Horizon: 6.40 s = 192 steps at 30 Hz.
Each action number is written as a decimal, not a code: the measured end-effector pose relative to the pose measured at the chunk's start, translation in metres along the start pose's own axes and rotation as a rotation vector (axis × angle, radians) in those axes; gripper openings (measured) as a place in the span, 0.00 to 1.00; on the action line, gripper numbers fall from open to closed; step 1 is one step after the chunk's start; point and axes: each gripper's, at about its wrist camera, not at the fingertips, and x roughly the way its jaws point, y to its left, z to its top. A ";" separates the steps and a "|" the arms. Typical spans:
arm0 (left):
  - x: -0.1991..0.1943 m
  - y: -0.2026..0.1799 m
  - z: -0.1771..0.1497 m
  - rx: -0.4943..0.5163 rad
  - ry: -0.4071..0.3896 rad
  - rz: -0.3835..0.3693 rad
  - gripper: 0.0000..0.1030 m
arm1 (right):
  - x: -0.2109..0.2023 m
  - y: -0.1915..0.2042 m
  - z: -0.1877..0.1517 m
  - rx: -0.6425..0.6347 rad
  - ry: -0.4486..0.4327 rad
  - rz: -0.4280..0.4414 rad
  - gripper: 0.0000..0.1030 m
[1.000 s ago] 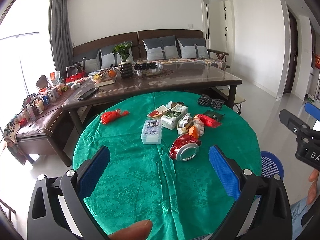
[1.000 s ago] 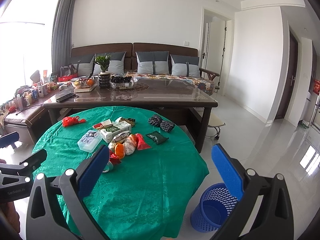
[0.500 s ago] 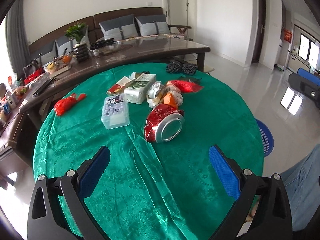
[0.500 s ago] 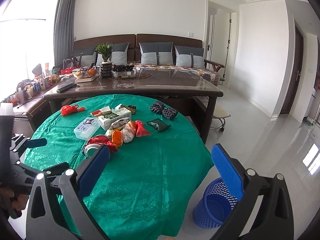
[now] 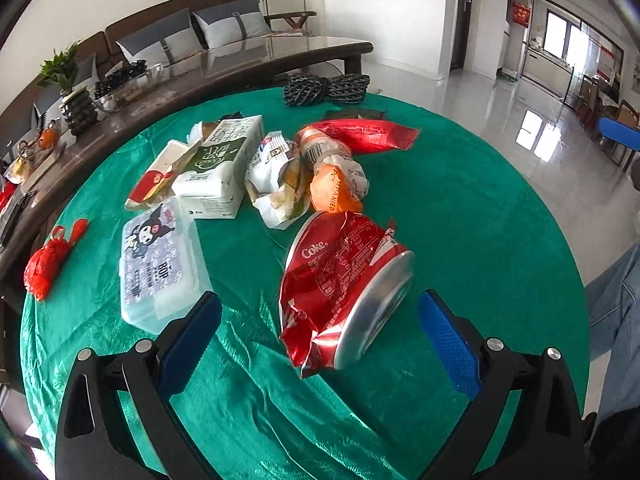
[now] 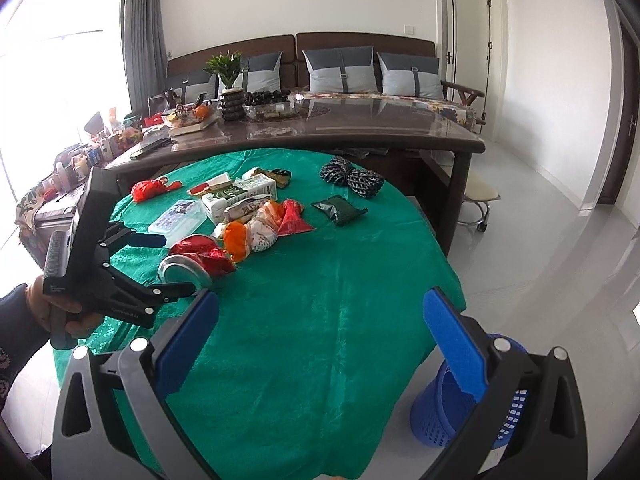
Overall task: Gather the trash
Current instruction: 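Grasp the crushed red Coke can with the left tool while the right tool grasps the green packet, then carry both items to the blue wastebasket and open both tools to drop them, then move both open tools back over the table toward the remaining trash, then grasp the clear Kuromi box with the left tool while the right tool grasps the red wrapper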
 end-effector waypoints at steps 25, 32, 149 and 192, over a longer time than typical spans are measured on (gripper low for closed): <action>0.002 0.003 0.003 -0.049 0.006 -0.120 0.60 | 0.249 -0.023 0.103 -0.236 0.424 0.195 0.30; -0.025 -0.009 0.003 -0.111 -0.021 -0.120 0.60 | 0.195 -0.033 0.077 -0.149 0.422 0.190 0.28; 0.005 0.092 -0.001 -0.382 0.048 0.300 0.95 | 0.151 0.020 0.074 0.008 0.216 0.195 0.70; -0.035 0.020 -0.075 -0.407 0.047 0.260 0.88 | 0.099 0.051 -0.040 -0.101 0.259 0.148 0.52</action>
